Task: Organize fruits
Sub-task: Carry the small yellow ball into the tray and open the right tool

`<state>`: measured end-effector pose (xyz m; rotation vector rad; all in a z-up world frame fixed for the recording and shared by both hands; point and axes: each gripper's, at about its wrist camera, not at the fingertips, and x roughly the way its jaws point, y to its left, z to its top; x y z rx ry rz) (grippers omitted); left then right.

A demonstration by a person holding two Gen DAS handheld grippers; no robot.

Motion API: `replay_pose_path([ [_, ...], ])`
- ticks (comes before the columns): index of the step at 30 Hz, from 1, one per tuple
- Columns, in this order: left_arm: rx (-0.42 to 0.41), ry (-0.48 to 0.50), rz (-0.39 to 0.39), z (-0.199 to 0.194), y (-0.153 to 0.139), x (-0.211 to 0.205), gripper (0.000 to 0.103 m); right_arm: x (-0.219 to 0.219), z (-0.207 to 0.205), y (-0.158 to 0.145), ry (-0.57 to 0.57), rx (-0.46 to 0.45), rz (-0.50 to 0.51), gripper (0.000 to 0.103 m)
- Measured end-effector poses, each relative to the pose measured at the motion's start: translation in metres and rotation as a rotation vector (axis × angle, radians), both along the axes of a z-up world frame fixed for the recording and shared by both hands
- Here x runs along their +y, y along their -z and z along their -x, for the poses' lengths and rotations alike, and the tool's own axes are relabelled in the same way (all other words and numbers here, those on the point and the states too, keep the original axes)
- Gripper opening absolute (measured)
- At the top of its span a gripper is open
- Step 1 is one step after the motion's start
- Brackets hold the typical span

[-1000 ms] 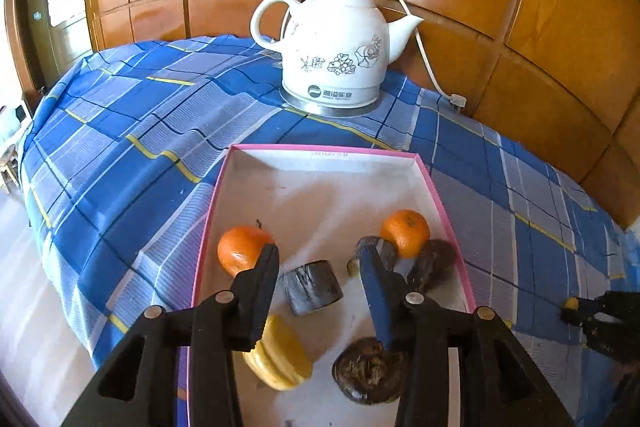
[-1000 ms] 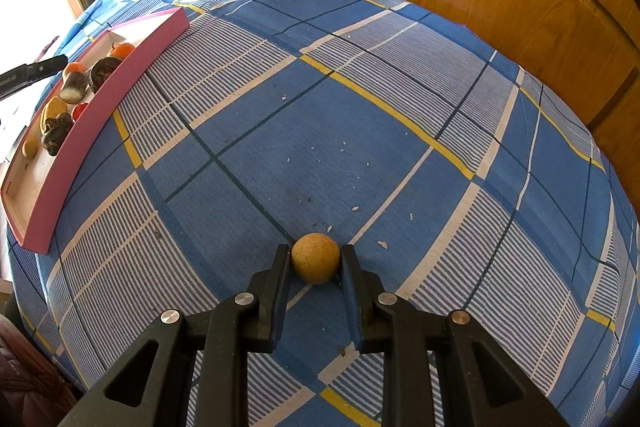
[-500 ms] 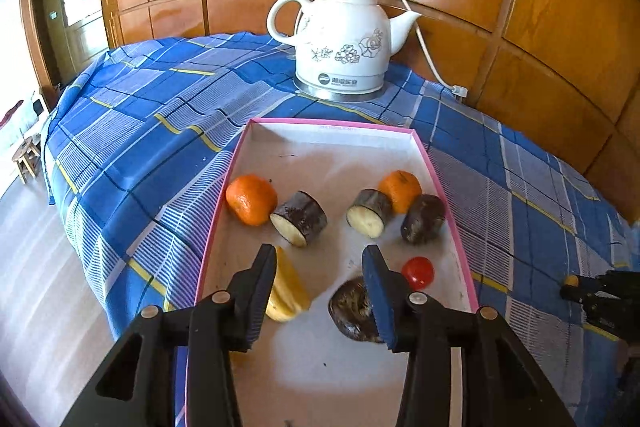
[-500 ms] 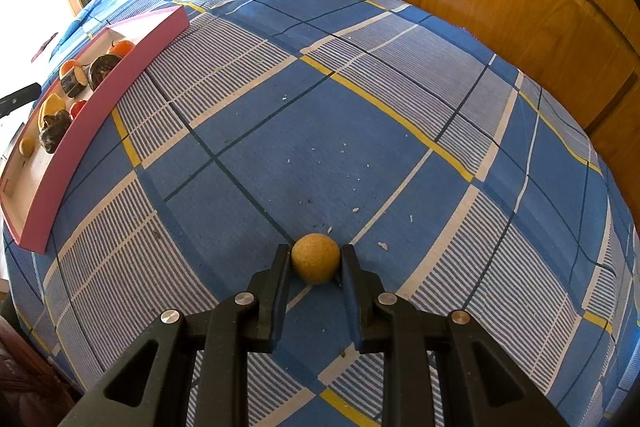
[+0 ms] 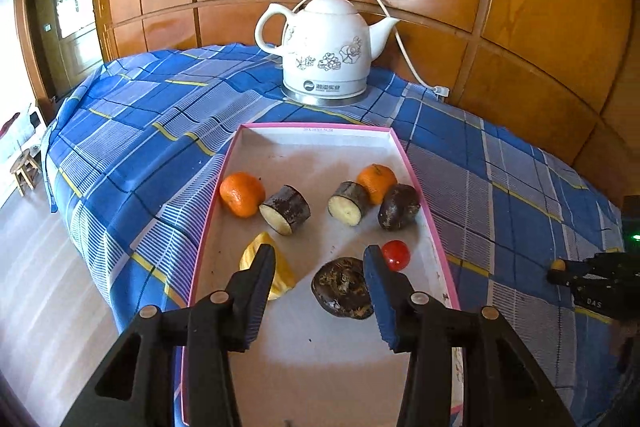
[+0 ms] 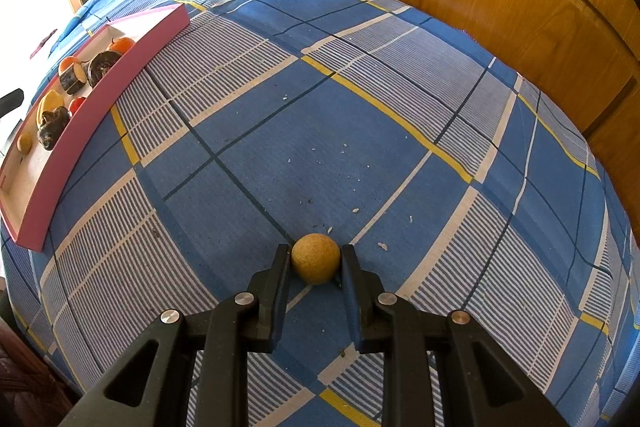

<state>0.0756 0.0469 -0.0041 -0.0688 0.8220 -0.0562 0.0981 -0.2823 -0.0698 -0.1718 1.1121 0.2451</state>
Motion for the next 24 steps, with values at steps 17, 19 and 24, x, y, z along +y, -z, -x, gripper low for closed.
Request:
replay_pose_path([
  [17,0.026,0.021,0.005,0.011,0.006,-0.007,0.047,0.000,0.000,0.000,0.000,-0.001,-0.002,0.024],
  [19,0.026,0.018,0.006,0.012,0.006,-0.006,0.047,0.000,0.000,0.000,0.000,-0.002,-0.001,0.024],
  [24,0.017,-0.010,0.012,0.012,0.003,0.005,0.047,0.000,0.001,-0.001,0.001,-0.005,0.002,0.024],
])
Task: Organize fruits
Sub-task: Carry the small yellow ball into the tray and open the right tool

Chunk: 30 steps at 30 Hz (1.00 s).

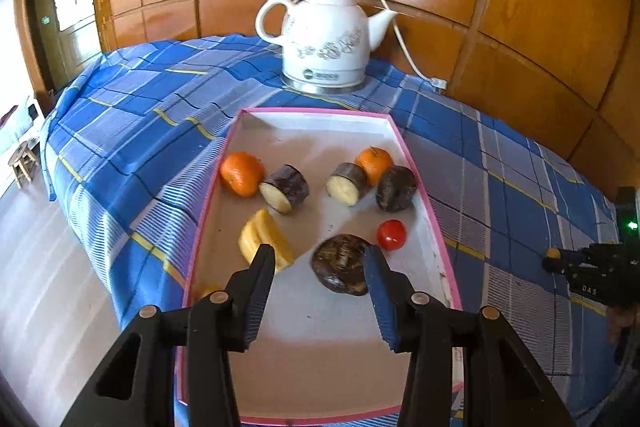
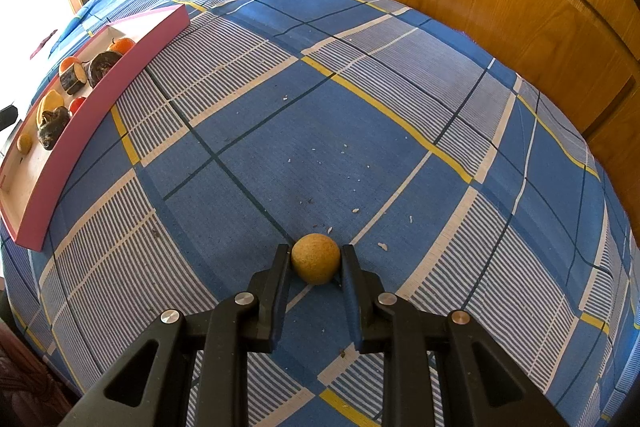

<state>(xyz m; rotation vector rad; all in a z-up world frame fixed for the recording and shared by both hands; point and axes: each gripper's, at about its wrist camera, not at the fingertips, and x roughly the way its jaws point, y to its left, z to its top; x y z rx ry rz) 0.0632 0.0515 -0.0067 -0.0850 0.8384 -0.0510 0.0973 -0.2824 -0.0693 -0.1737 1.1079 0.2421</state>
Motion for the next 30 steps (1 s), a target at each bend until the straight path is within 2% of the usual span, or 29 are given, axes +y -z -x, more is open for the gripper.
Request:
replay_pose_path([
  [9,-0.009,-0.118,-0.012,0.004,-0.002,0.046,0.047,0.002,0.000,0.000,-0.001,-0.004,0.008,0.024],
  [14,-0.006,-0.150,-0.004,0.010,0.000,0.063,0.047,0.010,-0.003,-0.004,-0.003,0.016,0.057,0.024],
  [17,-0.012,-0.158,0.006,0.011,0.001,0.068,0.047,0.024,0.000,-0.018,-0.023,0.017,-0.004,0.024],
  [22,-0.016,-0.160,0.028,0.012,0.003,0.072,0.047,0.094,0.017,-0.062,-0.230,-0.033,-0.153,0.024],
  [25,-0.015,-0.162,0.042,0.013,0.004,0.076,0.047,0.146,0.027,-0.076,-0.367,-0.041,-0.204,0.024],
  [27,-0.015,-0.168,0.050,0.015,0.004,0.080,0.047,0.178,0.029,-0.077,-0.440,-0.019,-0.230,0.024],
  [30,-0.018,-0.176,0.062,0.017,0.004,0.086,0.047,0.222,0.025,-0.064,-0.517,0.073,-0.222,0.024],
])
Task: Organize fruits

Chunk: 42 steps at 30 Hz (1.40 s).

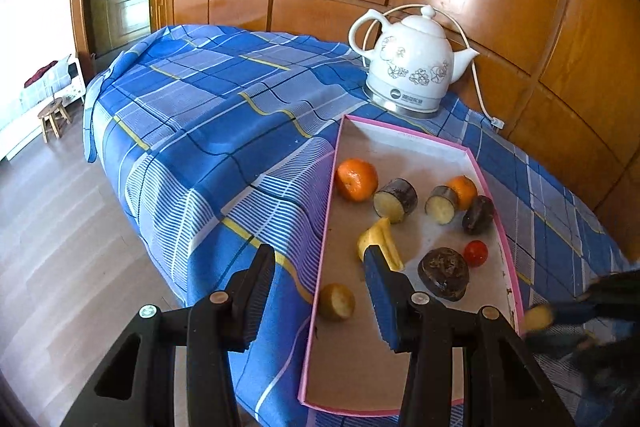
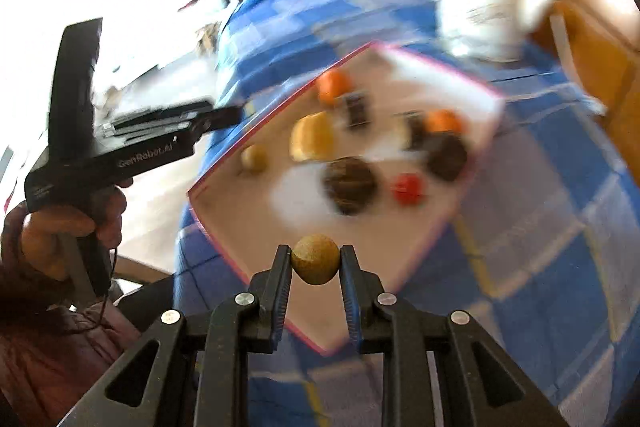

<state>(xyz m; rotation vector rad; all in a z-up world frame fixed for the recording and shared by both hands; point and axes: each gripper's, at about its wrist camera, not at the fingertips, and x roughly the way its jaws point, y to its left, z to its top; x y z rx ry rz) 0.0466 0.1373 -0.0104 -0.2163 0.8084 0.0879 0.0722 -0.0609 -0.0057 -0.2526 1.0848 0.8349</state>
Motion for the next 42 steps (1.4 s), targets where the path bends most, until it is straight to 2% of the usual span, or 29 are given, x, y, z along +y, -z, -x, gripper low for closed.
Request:
replay_pose_path([
  [3,-0.004,-0.004,0.007,0.002,0.000,0.004,0.047,0.029,-0.010,0.018,-0.030,0.045,0.058,0.024],
  [7,0.007,-0.005,0.021,0.003,0.006,0.008,0.047,0.045,-0.037,0.040,0.037,0.055,0.143,0.024],
  [13,0.015,0.006,0.031,0.004,0.011,0.006,0.047,0.040,-0.063,0.041,0.170,0.055,0.047,0.024],
  [19,0.008,0.004,0.031,0.006,0.010,0.005,0.048,0.033,-0.050,0.041,0.193,0.074,-0.001,0.036],
  [25,0.003,0.007,0.021,0.008,0.009,0.003,0.051,0.027,-0.037,0.041,0.198,0.051,0.008,0.035],
  [27,0.000,0.011,0.012,0.010,0.008,0.000,0.051,0.028,-0.035,0.043,0.202,0.035,0.019,0.027],
  [29,-0.002,0.013,0.004,0.011,0.008,-0.002,0.051,0.030,-0.036,0.045,0.212,0.020,0.023,0.025],
  [33,-0.008,0.016,-0.009,0.014,0.005,-0.004,0.055,0.031,-0.034,0.044,0.215,0.038,-0.003,0.025],
  [42,-0.019,0.042,-0.026,0.016,0.003,-0.015,0.055,0.023,-0.016,0.031,0.260,-0.016,-0.025,0.025],
])
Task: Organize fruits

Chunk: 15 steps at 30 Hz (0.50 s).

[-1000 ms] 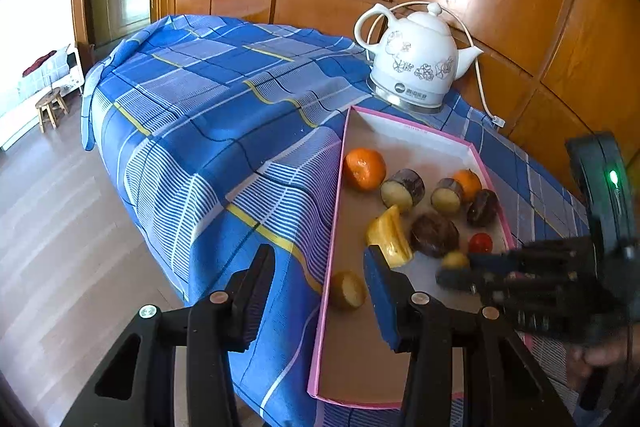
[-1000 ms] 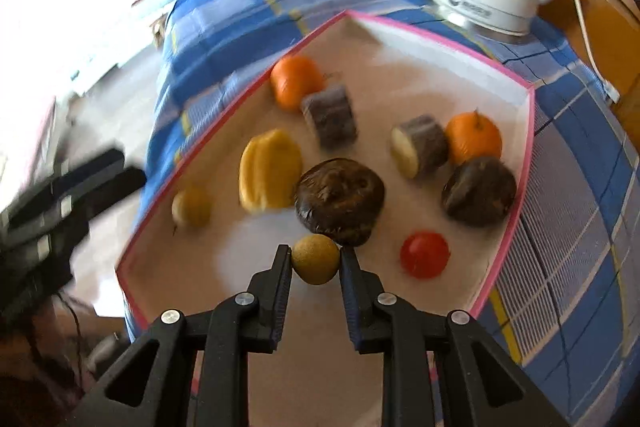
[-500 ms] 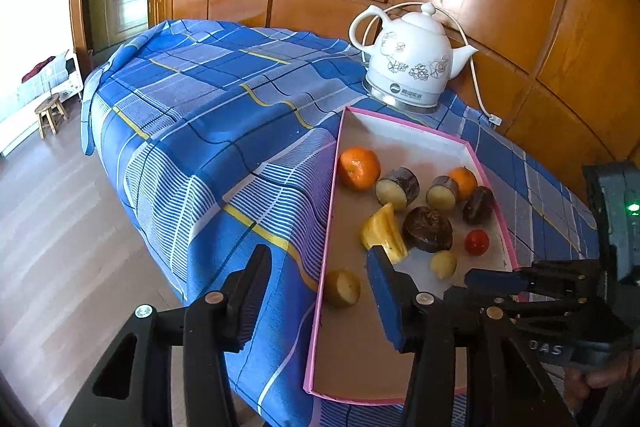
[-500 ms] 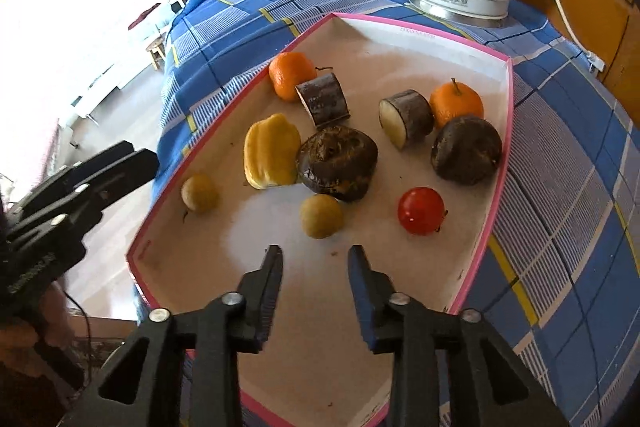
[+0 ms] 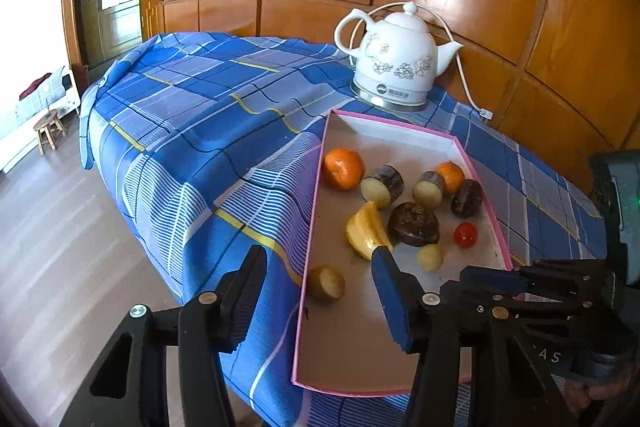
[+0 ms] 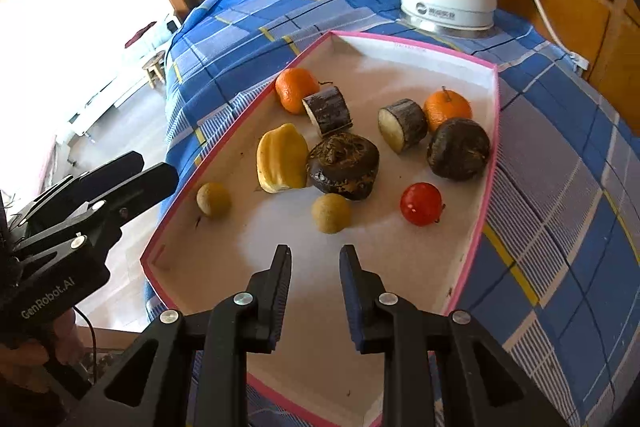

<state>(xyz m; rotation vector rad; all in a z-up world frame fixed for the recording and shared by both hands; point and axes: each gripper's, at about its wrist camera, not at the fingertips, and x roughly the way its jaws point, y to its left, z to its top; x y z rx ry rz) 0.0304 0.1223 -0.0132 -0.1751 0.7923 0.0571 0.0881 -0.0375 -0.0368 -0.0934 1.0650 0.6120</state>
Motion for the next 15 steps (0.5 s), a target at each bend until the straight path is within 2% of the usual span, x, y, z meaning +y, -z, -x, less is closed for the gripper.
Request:
replay_pose_path([
  [12,-0.019,0.013,-0.023,0.007,-0.005,-0.009,0.057,-0.011,0.025,-0.011,0.089,-0.096,0.007,0.033],
  [15,-0.030,0.013,-0.031,0.010,-0.007,-0.011,0.061,-0.016,0.033,-0.018,0.130,-0.128,-0.001,0.035],
])
